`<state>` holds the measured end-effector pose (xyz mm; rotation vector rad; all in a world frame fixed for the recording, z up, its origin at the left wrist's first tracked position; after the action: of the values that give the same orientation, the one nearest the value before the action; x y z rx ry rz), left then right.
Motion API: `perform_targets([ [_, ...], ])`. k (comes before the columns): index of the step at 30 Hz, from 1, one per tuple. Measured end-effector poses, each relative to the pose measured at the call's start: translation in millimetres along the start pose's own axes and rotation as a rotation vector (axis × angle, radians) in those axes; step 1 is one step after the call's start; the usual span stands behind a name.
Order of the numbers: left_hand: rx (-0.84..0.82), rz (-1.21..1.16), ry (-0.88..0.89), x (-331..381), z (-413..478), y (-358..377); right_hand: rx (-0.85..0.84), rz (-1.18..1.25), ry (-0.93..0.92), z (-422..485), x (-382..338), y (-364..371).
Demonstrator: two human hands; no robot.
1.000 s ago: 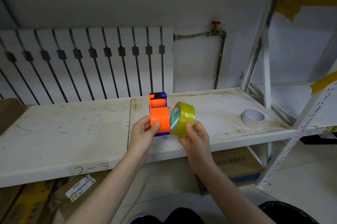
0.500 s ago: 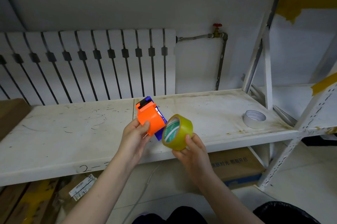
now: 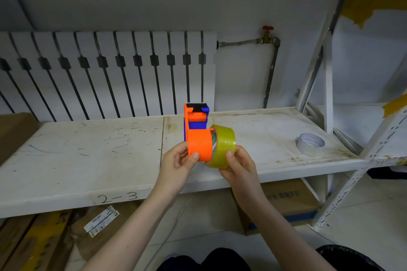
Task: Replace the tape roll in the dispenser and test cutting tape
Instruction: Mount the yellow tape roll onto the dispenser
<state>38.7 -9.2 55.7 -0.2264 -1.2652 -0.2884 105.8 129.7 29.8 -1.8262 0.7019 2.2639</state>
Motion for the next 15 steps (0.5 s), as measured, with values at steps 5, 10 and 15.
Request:
perform_targets([
  [5, -0.021, 0.036, 0.018, -0.3, -3.9, 2.8, 0.013, 0.006, -0.03, -3.6, 3.3, -1.3],
  [10, -0.062, 0.058, -0.011, -6.7, -6.7, 6.7, 0.05, -0.056, -0.116, -6.5, 1.8, -3.9],
  [15, -0.093, 0.067, -0.018, -4.5, -9.8, 9.4, 0.027, -0.033, -0.06, -6.6, 6.9, -7.5],
])
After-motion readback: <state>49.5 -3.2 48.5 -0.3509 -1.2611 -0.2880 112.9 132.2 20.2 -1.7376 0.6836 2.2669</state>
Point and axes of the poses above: each hand's wrist, its own z-axis towards the middle knuckle, its own y-axis out of the palm, x = y × z, the point moved 9 cm from there along z, towards the middle knuckle, and after that the axes turned 4 degrees about x, right-handed, at the moved point
